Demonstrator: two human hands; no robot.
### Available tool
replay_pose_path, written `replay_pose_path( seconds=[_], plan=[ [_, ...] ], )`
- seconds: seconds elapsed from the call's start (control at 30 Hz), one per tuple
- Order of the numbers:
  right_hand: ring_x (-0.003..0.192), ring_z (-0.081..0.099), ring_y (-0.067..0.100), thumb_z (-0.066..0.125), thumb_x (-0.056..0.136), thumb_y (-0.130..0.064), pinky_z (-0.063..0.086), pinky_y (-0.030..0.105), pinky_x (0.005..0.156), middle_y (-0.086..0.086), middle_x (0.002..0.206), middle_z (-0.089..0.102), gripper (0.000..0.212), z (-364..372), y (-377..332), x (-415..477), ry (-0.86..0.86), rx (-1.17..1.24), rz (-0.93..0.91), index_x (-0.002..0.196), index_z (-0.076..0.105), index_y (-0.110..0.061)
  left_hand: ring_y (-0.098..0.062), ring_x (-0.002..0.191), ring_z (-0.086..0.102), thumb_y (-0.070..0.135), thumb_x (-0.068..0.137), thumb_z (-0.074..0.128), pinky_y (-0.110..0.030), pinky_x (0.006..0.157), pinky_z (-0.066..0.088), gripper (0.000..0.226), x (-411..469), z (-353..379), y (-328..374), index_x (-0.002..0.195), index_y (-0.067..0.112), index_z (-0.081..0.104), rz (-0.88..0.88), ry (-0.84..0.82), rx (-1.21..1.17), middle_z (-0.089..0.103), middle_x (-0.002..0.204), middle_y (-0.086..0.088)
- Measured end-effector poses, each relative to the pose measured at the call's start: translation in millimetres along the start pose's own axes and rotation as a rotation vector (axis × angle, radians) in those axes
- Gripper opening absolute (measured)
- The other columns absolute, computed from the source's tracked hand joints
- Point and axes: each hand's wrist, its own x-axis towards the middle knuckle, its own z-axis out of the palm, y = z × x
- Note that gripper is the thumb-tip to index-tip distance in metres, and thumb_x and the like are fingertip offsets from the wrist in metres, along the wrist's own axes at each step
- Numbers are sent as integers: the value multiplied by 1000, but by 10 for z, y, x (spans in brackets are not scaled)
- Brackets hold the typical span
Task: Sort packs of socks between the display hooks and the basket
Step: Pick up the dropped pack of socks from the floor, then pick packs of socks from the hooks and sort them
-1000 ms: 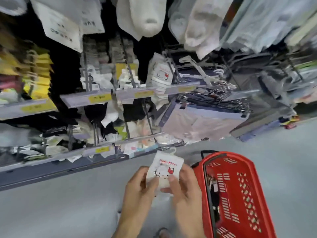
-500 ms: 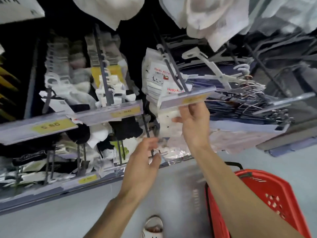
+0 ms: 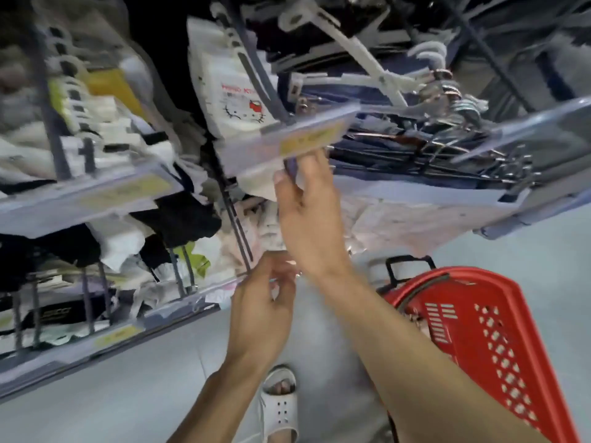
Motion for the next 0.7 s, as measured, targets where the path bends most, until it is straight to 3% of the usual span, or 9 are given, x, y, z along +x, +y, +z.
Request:
replay_pose_path(
  seconds=[0.1,0.13,0.2,0.3,0.43,0.57,0.7],
  plan=[
    [123,53,11,49,97,-2,38,18,108,2,130,62,35,-307,205,-698,8,-19,108,128,64,-10,1,75,64,16,83,55,-20,65,50,18,-160,321,18,83,34,57,32,-77,38,67,74,20],
    [121,55,10,50,97,-3,39,16,106,0,127,64,33,-437,324,-963,25,-10,190,124,67,-12,3,74,62,14,82,56,-21,65,50,20,-229,459,17,80,34,55,41,-132,79,64,71,21],
    [119,58,10,48,98,-10,44,28,106,-1,125,67,32,-729,607,-1513,70,16,404,123,68,-14,6,69,61,12,82,57,-20,63,51,21,-398,798,-30,72,30,53,4,-277,166,64,68,22],
    [115,61,11,46,100,-22,48,41,100,-3,121,68,31,-1238,1045,-2229,124,23,630,125,65,-19,-9,66,67,3,78,61,-32,60,54,28,-696,1376,-153,72,31,59,-72,-474,323,67,65,21],
    [112,63,8,47,96,-22,50,42,98,-8,118,69,32,-1970,1635,-2787,185,-9,781,122,66,-22,-9,80,70,1,80,61,-36,75,55,29,-1067,2264,-318,80,29,67,-52,-647,407,74,79,15],
    [114,61,3,52,97,-14,50,37,100,-8,120,67,31,-2596,2354,-3108,269,-82,889,124,64,-19,-10,92,69,9,91,58,-30,84,54,21,-1256,3166,-530,99,24,70,-55,-630,417,75,95,10],
    [124,56,17,59,95,-16,45,38,105,2,132,61,39,-2915,3145,-3239,195,-191,1005,133,56,-16,-28,113,63,12,92,59,-39,99,48,34,-1112,3945,-948,125,10,55,-375,-571,426,67,121,-9]
  ],
)
